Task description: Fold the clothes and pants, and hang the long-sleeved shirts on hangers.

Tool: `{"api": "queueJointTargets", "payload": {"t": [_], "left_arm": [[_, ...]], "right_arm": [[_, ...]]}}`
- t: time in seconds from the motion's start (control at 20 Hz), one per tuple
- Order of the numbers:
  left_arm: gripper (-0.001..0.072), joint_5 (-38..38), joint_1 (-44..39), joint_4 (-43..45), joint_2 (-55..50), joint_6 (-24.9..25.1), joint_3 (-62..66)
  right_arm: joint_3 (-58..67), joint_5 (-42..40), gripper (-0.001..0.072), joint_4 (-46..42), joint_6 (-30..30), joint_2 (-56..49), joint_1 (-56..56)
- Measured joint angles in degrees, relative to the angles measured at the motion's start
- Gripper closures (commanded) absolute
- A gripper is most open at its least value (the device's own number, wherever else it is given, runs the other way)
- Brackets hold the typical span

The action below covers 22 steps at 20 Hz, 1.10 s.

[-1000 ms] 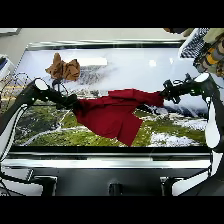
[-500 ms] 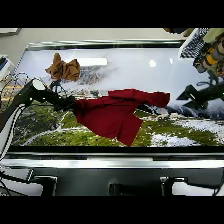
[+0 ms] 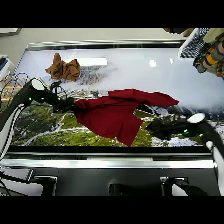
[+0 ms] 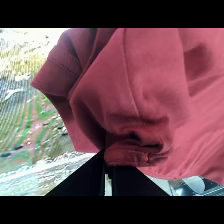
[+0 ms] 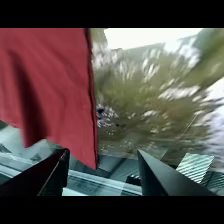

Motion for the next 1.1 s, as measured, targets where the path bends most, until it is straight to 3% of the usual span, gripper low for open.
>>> {"api": "queueJointTargets", "payload": {"t": [0.45, 0.5, 0.55, 0.6, 0.65, 0.85, 1.1], "left_arm": [[0.0691, -0.52, 0.0, -0.02, 0.0, -0.13, 0.0], [0.0691, -0.55, 0.0, -0.02, 0.0, -0.13, 0.0], [0.069, -0.55, -0.02, -0.02, -0.02, -0.13, 0.0], [0.0691, -0.55, 0.0, -0.02, -0.07, -0.13, 0.0], [0.0691, -0.57, 0.0, -0.02, -0.07, -0.15, 0.0], [0.0691, -0.66, 0.15, -0.04, 0.31, -0.15, 0.37], [0.0691, -0.87, 1.95, -2.43, 2.93, -0.13, 7.76]], "right_arm": [[-5.62, -22.82, 0.0235, 4.37, 8.02, 0.57, 18.34], [-5.7, -24.55, 0.0269, 4.48, 9.09, 0.2, 19.45], [-5.77, -25.97, 0.0363, 4.52, 9.79, -0.35, 20.46], [-5.79, -27.41, 0.0506, 4.9, 10.67, -1.09, 21.51], [-5.84, -28.26, 0.0693, 4.94, 10.99, -1.7, 22.34], [-5.49, -29.27, 0.0689, 4.81, 11.54, -1.16, 23.17], [3.89, -28.61, 0.0689, 4.0, 9.35, 9.62, 15.26]]}}
